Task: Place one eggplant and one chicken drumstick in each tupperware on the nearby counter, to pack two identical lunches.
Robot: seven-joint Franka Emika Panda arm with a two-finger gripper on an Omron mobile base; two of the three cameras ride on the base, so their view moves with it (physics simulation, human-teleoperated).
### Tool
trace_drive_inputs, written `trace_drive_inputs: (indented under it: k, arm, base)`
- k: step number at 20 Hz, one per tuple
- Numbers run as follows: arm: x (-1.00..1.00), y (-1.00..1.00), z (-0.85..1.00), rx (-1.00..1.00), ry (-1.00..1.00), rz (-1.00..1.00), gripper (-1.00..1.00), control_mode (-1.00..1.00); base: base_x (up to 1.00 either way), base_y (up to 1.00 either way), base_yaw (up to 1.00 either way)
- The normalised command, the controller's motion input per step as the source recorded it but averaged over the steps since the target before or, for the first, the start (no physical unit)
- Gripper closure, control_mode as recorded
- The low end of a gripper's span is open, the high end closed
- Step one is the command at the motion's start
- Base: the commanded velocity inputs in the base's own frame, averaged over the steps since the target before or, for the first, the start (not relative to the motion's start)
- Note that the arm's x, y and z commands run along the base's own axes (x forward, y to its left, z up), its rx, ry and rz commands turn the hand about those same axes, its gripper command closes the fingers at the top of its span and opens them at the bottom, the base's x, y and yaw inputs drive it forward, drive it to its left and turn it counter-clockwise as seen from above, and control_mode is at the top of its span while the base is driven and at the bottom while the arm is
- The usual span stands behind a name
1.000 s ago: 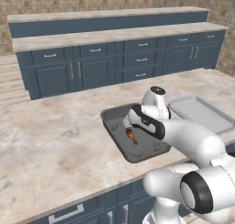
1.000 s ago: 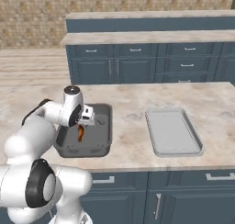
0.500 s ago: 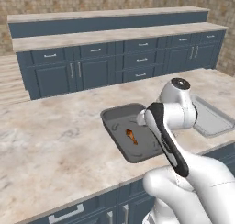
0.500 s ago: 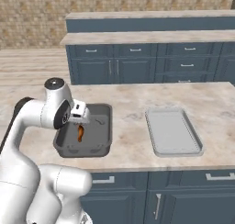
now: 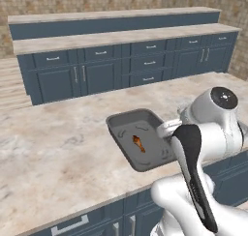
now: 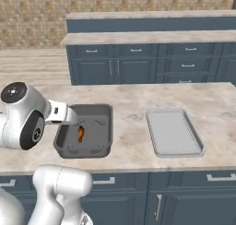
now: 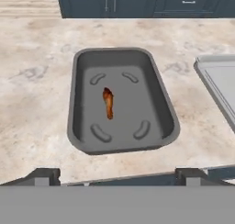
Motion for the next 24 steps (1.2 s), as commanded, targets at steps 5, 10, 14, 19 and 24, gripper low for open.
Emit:
trace_drive_inputs:
  k: [5, 10, 14, 19, 24]
  arm:
    - [-0.60, -0.14, 0.12, 0.00, -0.16, 0.03, -1.00, 1.00]
    - [0.00, 0.00, 0.00, 0.00, 0.00, 0.00, -1.00, 1.00]
    - [0.00, 0.00, 0.00, 0.00, 0.00, 0.00, -1.00, 1.00]
    - [0.00, 0.00, 0.00, 0.00, 0.00, 0.00, -1.00, 1.00]
    - [0.00, 0.00, 0.00, 0.00, 0.00, 0.00, -1.00, 1.00]
  base:
    - [-0.40, -0.11, 0.04]
    - [-1.00, -0.28, 0.15]
    - [-0.89, -0.71, 0.04]
    - [-0.16, -0.91, -0.24]
    - [0.00, -1.00, -0.41]
